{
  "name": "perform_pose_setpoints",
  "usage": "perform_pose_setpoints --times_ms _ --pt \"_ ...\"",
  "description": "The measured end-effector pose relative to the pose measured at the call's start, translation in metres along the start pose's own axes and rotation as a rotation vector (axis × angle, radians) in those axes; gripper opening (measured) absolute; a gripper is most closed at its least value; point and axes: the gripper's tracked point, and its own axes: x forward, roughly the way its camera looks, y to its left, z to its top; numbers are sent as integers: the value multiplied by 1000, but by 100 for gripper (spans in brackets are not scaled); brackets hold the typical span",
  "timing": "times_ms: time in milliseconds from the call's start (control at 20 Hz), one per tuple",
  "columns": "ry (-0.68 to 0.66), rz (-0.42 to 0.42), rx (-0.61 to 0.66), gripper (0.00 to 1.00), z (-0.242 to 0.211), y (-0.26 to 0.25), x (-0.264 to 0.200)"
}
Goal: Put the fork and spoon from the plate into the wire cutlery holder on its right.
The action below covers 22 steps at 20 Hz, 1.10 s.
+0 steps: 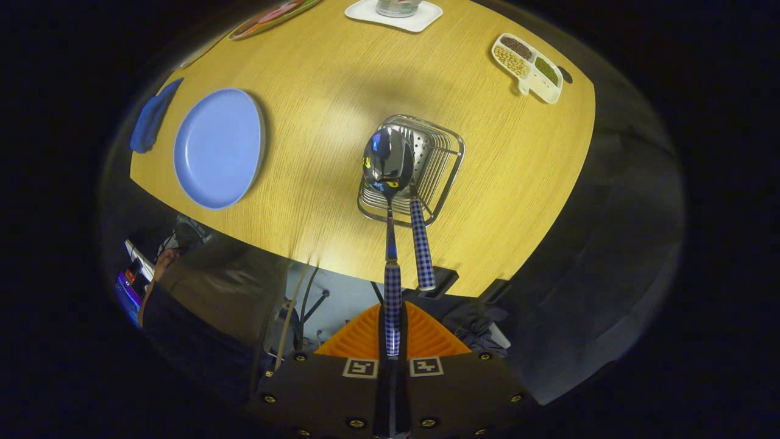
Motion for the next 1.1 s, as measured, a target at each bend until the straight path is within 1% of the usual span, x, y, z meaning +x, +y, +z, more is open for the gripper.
perform_pose_setpoints --times_ms 200,450,850,1100 --pt "17 2 16 5 -2 -5 2" --pt "77 5 30 5 4 -5 6" --pt "223 -31 -4 4 21 0 16" --pt "254 -58 -23 5 40 -1 19"
